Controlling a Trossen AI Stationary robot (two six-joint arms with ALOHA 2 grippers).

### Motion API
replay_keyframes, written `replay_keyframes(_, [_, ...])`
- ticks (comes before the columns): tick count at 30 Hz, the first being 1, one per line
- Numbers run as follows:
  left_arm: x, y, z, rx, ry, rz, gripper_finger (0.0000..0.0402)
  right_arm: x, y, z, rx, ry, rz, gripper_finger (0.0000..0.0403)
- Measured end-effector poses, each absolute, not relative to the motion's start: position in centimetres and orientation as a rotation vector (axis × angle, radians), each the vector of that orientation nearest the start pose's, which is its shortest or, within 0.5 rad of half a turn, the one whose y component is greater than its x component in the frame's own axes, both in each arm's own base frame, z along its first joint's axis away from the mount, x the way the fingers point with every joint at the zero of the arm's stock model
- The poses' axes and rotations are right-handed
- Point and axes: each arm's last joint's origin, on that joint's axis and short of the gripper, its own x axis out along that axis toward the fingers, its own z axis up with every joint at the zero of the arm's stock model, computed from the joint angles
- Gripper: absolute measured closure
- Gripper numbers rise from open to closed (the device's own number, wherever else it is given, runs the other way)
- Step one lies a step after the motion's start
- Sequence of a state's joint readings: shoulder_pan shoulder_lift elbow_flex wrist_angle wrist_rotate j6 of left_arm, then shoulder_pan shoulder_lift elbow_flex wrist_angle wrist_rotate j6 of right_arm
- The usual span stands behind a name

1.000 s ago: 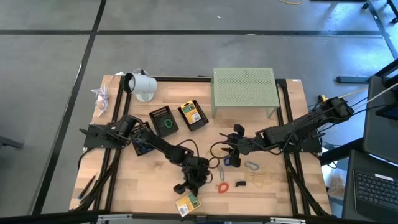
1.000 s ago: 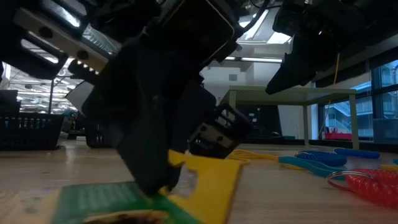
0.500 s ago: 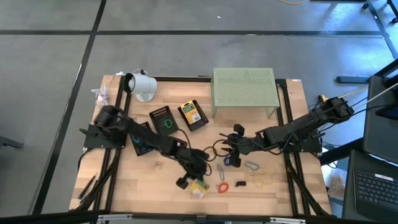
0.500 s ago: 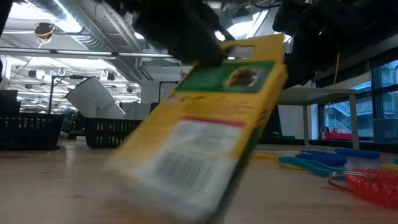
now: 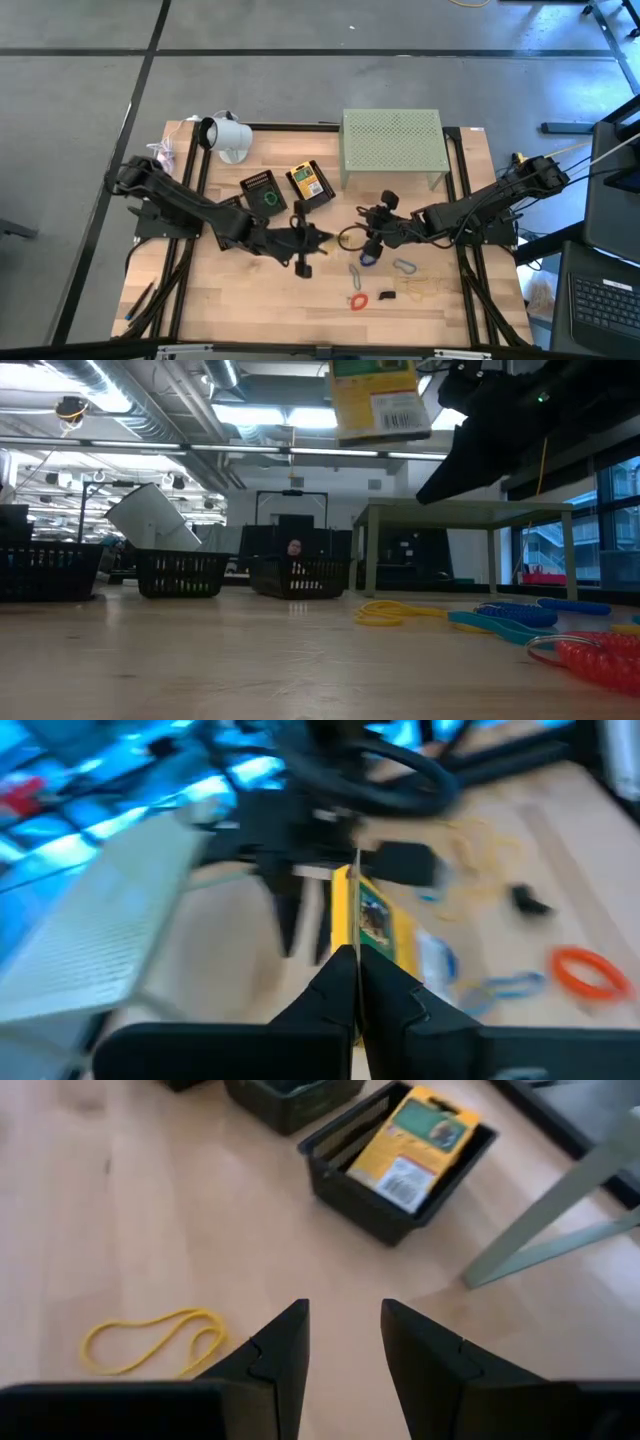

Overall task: Pick & Place Office Desk Supplies
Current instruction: Put the crayon pack into the right black basket

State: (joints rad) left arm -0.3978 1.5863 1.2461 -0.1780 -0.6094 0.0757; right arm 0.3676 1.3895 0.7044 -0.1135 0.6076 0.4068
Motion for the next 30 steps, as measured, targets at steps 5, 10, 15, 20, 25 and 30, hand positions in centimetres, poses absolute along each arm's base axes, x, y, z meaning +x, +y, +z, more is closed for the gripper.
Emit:
replay_keyframes(5, [32.8, -12.1, 30.4, 0.253, 0.430, 0.272, 0.0400, 25.2, 7.7, 19.0, -0.010, 0.614, -0.427, 0.0272])
replay_keyframes(10, [32.9, -11.7, 30.3, 0.221, 0.419, 0.359, 0.0399, 25.3, 7.5, 19.3, -0.040, 0.555, -0.529, 0.0272])
replay_keyframes(15, [33.0, -10.0, 29.7, 0.204, 0.451, 0.520, 0.0398, 25.3, 7.2, 19.4, -0.070, 0.531, -0.580, 0.0272])
replay_keyframes(20, [32.9, -6.8, 28.6, 0.163, 0.560, 0.640, 0.0399, 25.4, 6.8, 19.4, -0.097, 0.544, -0.583, 0.0272])
replay_keyframes(25, [33.4, -3.0, 27.5, 0.115, 0.633, 0.762, 0.0399, 25.5, 6.5, 19.4, -0.114, 0.552, -0.590, 0.0272])
replay_keyframes(30, [34.2, 0.2, 26.3, 0.065, 0.700, 0.786, 0.0398, 25.6, 6.3, 19.4, -0.138, 0.561, -0.590, 0.0272])
